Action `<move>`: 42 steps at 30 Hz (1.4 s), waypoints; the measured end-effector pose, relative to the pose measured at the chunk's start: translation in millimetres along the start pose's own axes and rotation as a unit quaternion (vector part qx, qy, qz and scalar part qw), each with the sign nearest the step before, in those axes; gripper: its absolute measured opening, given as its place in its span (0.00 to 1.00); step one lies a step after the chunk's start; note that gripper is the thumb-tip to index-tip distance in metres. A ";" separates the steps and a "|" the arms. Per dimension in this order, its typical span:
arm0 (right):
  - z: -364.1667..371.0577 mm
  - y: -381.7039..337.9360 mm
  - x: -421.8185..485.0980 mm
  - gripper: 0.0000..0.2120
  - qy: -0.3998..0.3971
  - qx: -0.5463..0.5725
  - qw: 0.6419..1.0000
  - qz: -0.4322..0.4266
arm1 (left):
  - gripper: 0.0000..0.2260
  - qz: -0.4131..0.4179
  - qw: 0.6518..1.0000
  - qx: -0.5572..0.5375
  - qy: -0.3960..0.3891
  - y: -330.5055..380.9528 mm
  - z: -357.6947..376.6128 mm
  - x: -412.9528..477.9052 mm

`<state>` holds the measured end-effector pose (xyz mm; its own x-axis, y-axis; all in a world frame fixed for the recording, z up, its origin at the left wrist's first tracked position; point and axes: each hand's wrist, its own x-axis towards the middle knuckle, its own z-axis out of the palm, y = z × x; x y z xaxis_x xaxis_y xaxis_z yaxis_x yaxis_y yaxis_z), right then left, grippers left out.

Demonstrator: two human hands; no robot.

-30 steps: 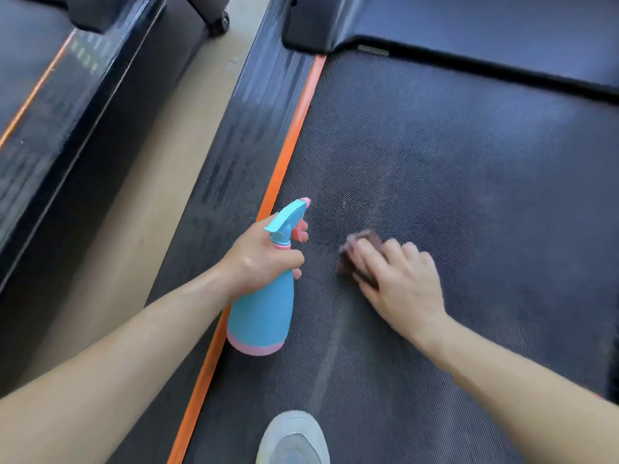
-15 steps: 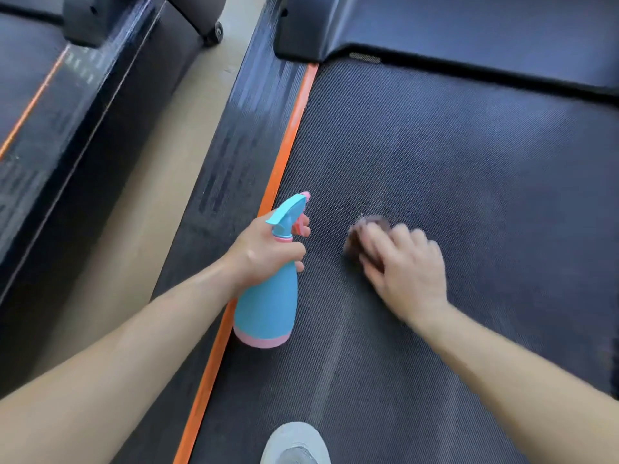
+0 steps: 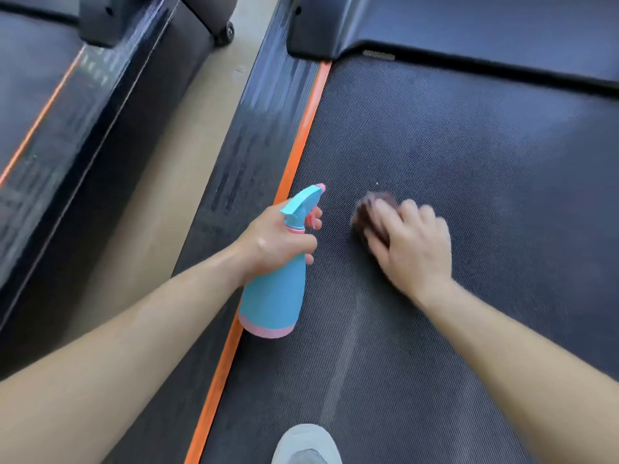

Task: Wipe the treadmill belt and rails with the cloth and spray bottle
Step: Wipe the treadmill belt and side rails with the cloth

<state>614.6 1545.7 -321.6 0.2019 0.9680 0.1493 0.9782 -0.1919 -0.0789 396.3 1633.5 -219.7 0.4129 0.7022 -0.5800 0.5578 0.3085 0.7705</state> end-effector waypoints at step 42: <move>17.8 -79.2 -9.6 0.23 -0.001 0.058 0.952 -0.301 | 0.21 -0.069 0.991 -0.097 0.068 -18.7 -31.8 -53.2</move>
<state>534.3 1554.4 -334.3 -0.3931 0.8975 0.2000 0.9051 0.4160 -0.0879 341.0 1610.8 -194.9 0.2337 0.7205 -0.6529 0.4478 0.5163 0.7300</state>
